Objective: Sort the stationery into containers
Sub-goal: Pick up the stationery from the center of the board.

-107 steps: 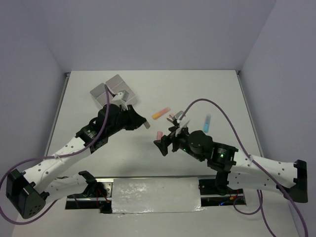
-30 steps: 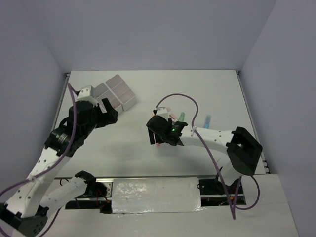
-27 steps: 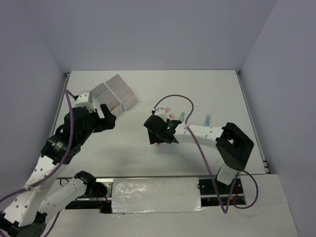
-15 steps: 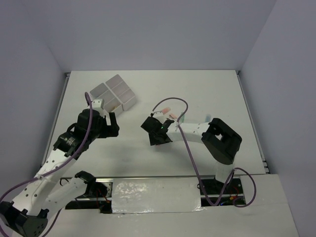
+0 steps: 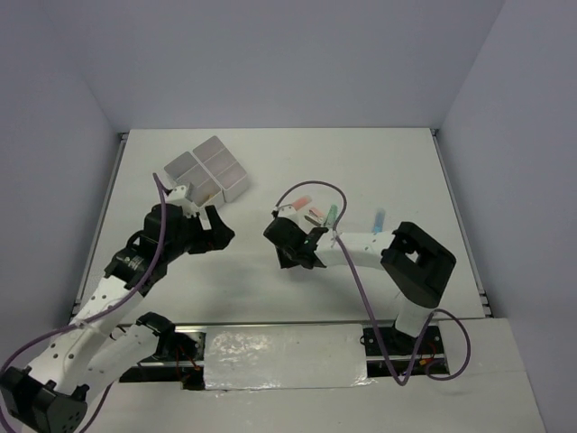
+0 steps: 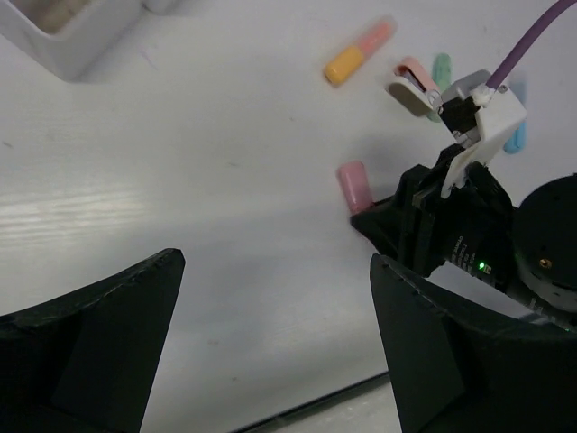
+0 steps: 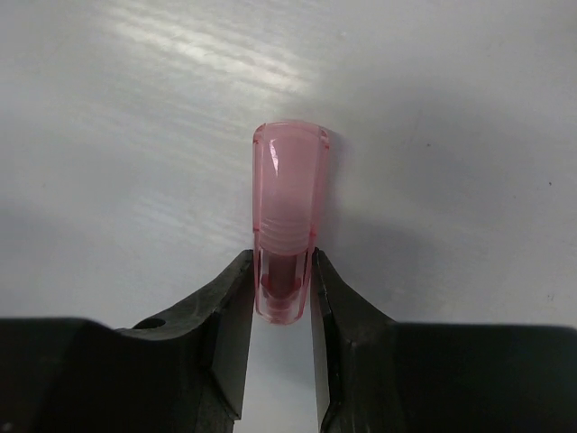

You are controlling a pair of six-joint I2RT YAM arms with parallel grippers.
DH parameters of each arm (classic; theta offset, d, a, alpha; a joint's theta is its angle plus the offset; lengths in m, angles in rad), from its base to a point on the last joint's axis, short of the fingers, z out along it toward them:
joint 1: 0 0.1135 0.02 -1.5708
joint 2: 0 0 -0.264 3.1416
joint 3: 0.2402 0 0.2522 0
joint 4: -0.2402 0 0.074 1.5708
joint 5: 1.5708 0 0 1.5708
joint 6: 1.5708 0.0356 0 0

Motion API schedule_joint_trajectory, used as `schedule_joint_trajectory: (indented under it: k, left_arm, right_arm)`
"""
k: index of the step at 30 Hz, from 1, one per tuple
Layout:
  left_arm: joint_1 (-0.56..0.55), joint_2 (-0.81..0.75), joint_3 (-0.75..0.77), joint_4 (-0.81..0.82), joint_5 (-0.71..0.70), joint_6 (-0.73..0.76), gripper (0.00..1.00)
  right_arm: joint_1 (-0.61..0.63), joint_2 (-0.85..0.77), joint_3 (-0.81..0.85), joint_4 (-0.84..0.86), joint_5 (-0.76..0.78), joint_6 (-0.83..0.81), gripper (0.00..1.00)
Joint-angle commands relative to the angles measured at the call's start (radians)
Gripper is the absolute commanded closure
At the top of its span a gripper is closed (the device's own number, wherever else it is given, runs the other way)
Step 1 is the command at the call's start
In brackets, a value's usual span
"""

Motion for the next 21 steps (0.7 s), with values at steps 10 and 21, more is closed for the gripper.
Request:
schedule_joint_trajectory:
  k: [10, 21]
  left_arm:
    - [-0.092, 0.09, -0.155, 0.49, 0.247, -0.388, 0.04]
    - [-0.21, 0.17, -0.155, 0.615, 0.229, -0.46, 0.22]
  right_arm:
    - [0.122, -0.451, -0.227, 0.333, -0.083, -0.223, 0.9]
    - [0.209, -0.603, -0.231, 0.35, -0.051, -0.263, 0.88]
